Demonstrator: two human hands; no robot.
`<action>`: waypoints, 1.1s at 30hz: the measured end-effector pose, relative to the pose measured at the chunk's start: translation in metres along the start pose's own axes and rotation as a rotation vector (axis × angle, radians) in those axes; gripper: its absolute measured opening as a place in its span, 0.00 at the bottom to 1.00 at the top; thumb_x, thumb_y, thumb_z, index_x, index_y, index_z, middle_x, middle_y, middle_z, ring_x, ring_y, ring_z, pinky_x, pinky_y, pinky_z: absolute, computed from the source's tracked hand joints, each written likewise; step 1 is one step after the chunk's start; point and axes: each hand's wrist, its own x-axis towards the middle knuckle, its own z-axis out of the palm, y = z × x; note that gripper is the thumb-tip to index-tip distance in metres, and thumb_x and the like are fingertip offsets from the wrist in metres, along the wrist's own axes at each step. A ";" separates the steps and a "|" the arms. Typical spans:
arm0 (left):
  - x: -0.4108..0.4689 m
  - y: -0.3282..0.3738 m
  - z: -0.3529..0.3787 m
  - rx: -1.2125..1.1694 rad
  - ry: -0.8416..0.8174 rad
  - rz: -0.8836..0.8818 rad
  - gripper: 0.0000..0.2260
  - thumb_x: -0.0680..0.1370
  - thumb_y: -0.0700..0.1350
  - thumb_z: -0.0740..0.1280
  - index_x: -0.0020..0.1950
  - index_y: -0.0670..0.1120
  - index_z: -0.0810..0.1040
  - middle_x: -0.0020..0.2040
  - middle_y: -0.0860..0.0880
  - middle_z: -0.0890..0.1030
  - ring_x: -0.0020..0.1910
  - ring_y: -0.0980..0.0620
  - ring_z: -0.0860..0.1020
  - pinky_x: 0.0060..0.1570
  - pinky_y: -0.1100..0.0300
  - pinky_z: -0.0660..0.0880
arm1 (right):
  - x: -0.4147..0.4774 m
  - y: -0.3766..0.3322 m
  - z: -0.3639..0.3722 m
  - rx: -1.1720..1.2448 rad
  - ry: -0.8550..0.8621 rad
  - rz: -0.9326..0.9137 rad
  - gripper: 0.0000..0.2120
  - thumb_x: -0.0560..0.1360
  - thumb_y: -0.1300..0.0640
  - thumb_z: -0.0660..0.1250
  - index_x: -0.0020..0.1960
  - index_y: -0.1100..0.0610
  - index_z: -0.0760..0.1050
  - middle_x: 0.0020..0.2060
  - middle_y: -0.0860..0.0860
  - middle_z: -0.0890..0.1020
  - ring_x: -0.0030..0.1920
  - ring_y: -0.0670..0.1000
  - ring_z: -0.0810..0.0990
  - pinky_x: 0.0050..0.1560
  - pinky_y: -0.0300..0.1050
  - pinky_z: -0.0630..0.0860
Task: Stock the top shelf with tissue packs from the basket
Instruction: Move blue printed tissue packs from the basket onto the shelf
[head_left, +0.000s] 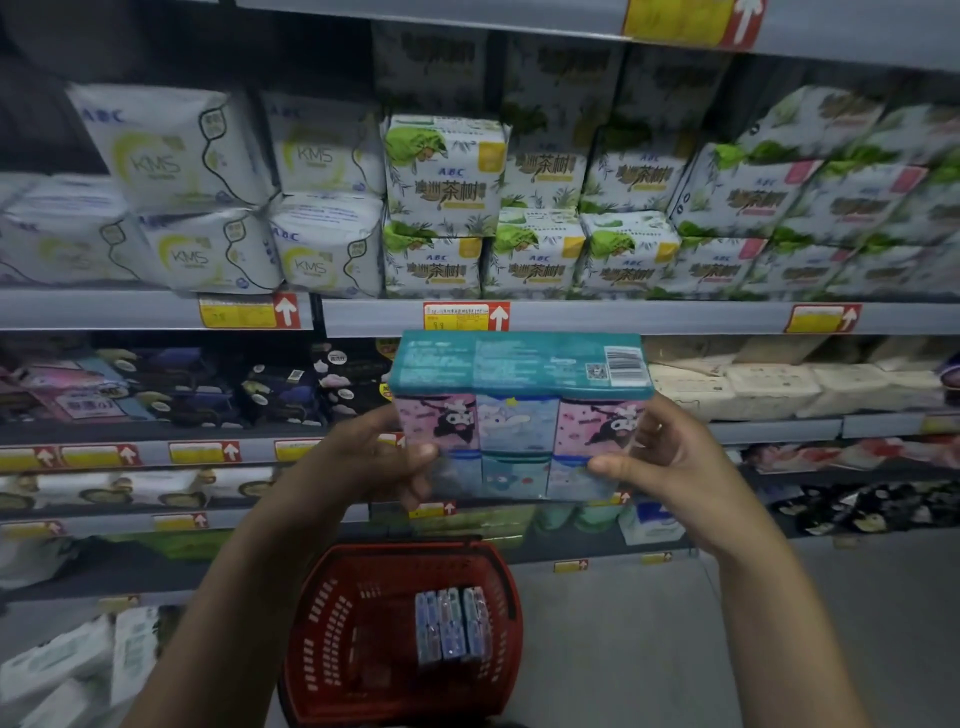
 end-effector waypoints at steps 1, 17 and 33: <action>0.000 0.001 0.000 -0.016 -0.010 0.012 0.16 0.57 0.59 0.78 0.42 0.58 0.82 0.38 0.42 0.83 0.35 0.46 0.81 0.38 0.58 0.78 | 0.000 -0.002 0.000 -0.005 0.001 -0.014 0.25 0.65 0.68 0.73 0.56 0.48 0.74 0.48 0.40 0.84 0.52 0.42 0.81 0.50 0.38 0.79; -0.006 0.018 0.017 -0.494 -0.263 -0.028 0.57 0.41 0.65 0.82 0.67 0.47 0.72 0.71 0.48 0.72 0.68 0.41 0.72 0.55 0.40 0.77 | -0.005 0.001 -0.004 -0.520 0.109 -0.327 0.40 0.66 0.67 0.76 0.66 0.37 0.65 0.67 0.24 0.61 0.69 0.31 0.62 0.63 0.24 0.61; -0.006 0.009 0.017 -0.539 0.005 0.002 0.16 0.73 0.36 0.61 0.56 0.53 0.71 0.44 0.50 0.86 0.40 0.46 0.84 0.32 0.53 0.81 | -0.002 0.020 0.018 -0.240 0.437 -0.255 0.30 0.73 0.56 0.68 0.65 0.29 0.64 0.63 0.26 0.69 0.66 0.39 0.71 0.65 0.46 0.71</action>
